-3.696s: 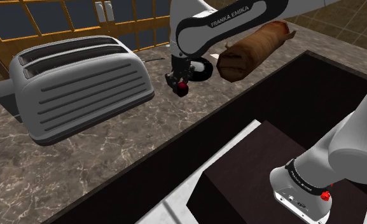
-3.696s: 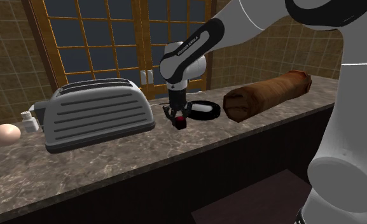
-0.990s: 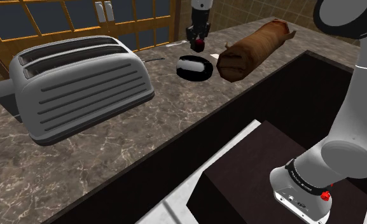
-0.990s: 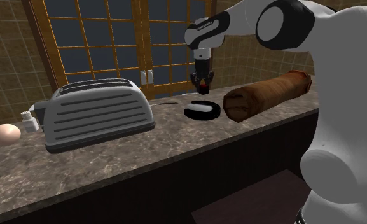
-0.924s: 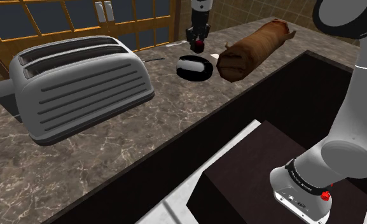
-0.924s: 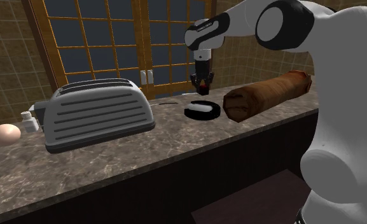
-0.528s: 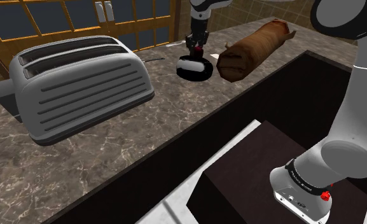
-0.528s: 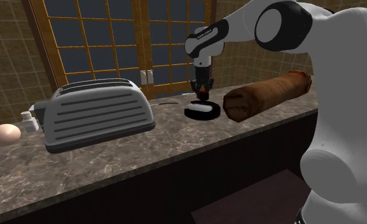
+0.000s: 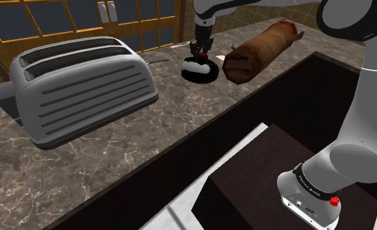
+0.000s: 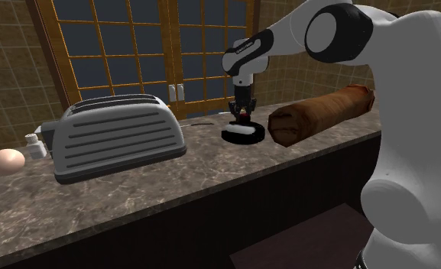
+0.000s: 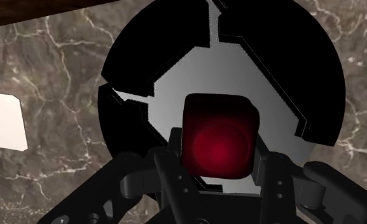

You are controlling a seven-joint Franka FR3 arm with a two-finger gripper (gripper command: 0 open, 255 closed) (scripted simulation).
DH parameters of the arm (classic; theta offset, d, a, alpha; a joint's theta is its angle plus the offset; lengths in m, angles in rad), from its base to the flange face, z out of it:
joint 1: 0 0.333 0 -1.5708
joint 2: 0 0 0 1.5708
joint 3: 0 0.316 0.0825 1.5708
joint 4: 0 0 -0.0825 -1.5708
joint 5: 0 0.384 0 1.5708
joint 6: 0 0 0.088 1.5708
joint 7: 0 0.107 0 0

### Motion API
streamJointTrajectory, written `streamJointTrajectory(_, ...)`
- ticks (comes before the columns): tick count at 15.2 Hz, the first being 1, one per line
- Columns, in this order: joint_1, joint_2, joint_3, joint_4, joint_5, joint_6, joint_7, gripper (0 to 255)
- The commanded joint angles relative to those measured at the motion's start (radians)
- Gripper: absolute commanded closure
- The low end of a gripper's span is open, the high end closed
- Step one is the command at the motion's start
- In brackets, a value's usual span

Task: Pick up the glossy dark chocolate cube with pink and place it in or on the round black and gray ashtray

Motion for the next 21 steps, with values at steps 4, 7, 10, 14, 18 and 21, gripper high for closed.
streamJointTrajectory(4, 0.0, 0.0, 0.0, 0.0, 0.0, 0.001, 0.0, 0)
streamJointTrajectory(7, 0.0, 0.0, 0.0, 0.0, 0.0, 0.001, 0.0, 0)
streamJointTrajectory(10, 0.001, -0.007, 0.001, 0.023, 0.001, -0.03, -0.001, 0)
streamJointTrajectory(14, 0.004, -0.018, 0.003, 0.1, 0.004, -0.117, -0.004, 0)
streamJointTrajectory(18, 0.004, -0.018, 0.003, 0.1, 0.004, -0.117, -0.004, 0)
streamJointTrajectory(21, 0.004, -0.018, 0.003, 0.1, 0.004, -0.117, -0.004, 0)
